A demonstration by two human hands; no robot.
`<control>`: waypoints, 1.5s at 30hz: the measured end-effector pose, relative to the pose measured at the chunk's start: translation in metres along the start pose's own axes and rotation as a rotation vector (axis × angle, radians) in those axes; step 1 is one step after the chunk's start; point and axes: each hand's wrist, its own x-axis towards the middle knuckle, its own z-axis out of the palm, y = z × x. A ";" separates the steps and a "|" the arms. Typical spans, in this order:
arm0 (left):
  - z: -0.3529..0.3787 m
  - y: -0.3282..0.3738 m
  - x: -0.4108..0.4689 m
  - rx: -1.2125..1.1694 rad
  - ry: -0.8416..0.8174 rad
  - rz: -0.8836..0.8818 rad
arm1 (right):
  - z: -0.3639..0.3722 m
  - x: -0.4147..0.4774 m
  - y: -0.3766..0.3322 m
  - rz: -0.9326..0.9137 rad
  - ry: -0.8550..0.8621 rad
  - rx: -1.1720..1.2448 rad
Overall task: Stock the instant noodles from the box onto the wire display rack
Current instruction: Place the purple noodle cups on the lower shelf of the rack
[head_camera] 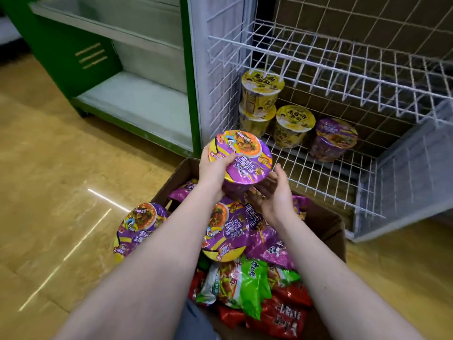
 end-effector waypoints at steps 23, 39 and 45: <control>0.071 0.007 -0.071 0.359 -0.429 -0.022 | -0.126 -0.044 -0.063 -0.115 -0.275 -0.275; 0.124 -0.042 -0.070 0.518 -0.408 -0.112 | -0.137 -0.032 -0.062 -0.084 -0.017 0.107; 0.129 -0.053 -0.061 0.512 -0.393 -0.058 | -0.142 -0.024 -0.061 -0.248 0.161 -0.109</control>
